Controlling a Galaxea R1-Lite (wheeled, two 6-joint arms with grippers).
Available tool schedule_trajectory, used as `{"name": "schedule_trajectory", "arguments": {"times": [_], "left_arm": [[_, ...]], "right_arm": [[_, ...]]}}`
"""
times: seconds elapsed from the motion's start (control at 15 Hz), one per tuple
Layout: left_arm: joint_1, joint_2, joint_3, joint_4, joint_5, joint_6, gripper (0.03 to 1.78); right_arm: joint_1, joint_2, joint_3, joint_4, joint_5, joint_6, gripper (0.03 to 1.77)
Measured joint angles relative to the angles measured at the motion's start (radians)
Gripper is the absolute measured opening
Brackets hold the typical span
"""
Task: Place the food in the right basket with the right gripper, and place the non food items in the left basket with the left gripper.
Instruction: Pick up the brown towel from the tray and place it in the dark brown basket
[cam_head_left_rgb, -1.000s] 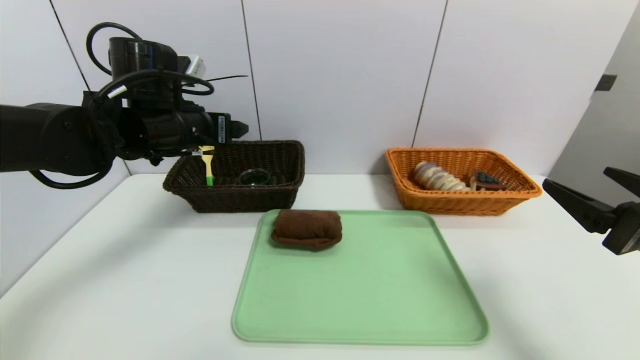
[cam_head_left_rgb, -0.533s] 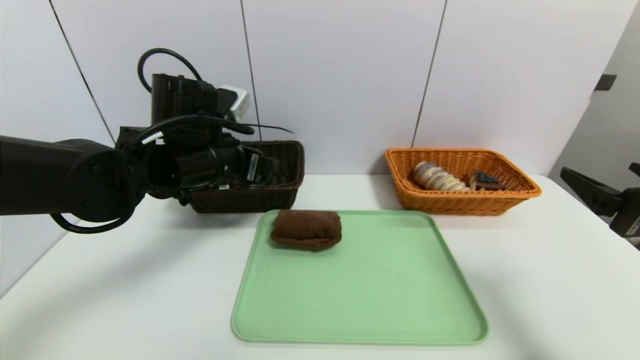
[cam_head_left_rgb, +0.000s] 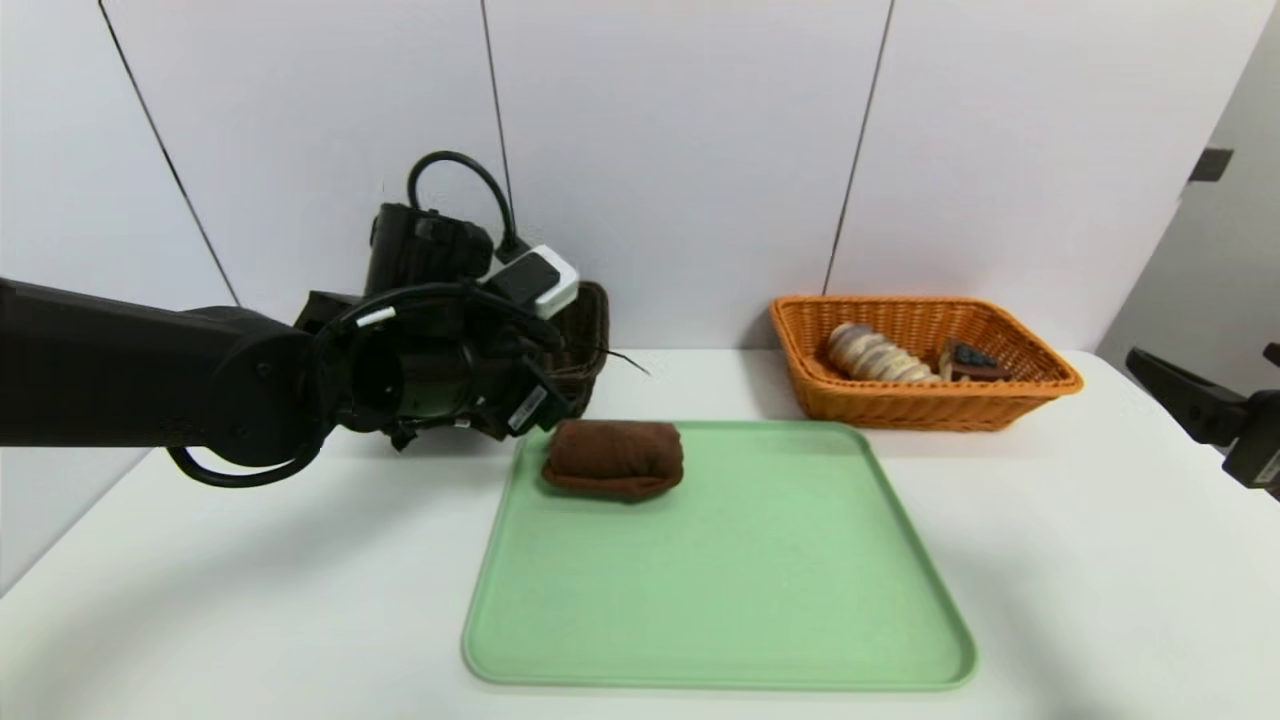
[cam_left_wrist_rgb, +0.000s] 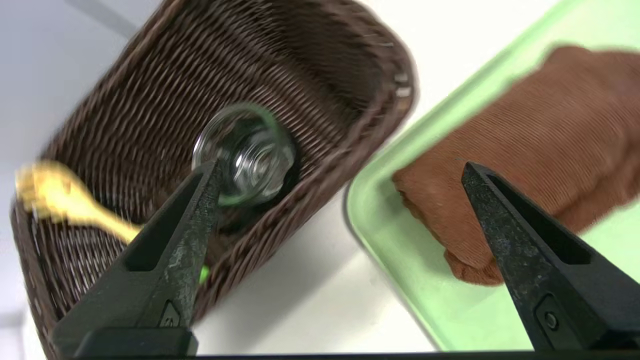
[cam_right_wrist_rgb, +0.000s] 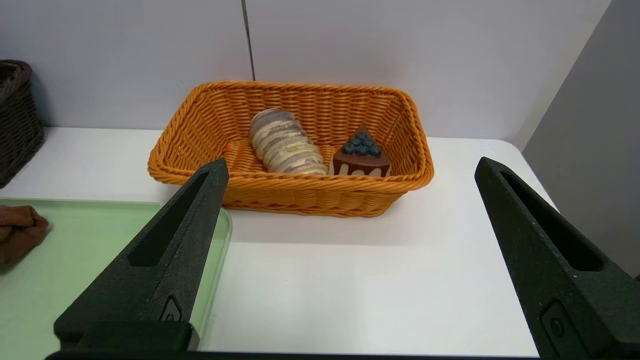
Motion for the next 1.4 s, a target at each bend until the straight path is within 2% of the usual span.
{"name": "schedule_trajectory", "arguments": {"times": [0.27,0.47,0.87,1.13,1.4], "left_arm": [[-0.003,0.070,-0.148,0.206,-0.104,0.307,1.69],[-0.012,0.135,-0.255,0.323,-0.123,0.441,1.69],[-0.044,0.184,-0.314,0.409,-0.124,0.452,1.69],[-0.043,0.180,-0.332,0.477,-0.154,0.448,1.69],[-0.040,0.164,-0.341,0.484,-0.152,0.450,1.69]], "right_arm": [[0.001,-0.017,0.019,0.005,0.012,0.054,1.70],[0.010,-0.030,0.049,-0.004,0.034,0.056,1.70],[0.014,-0.035,0.082,-0.006,0.071,0.068,1.70],[0.016,-0.035,0.095,-0.005,0.072,0.068,1.71],[0.019,-0.037,0.105,-0.006,0.072,0.067,1.71]]}}
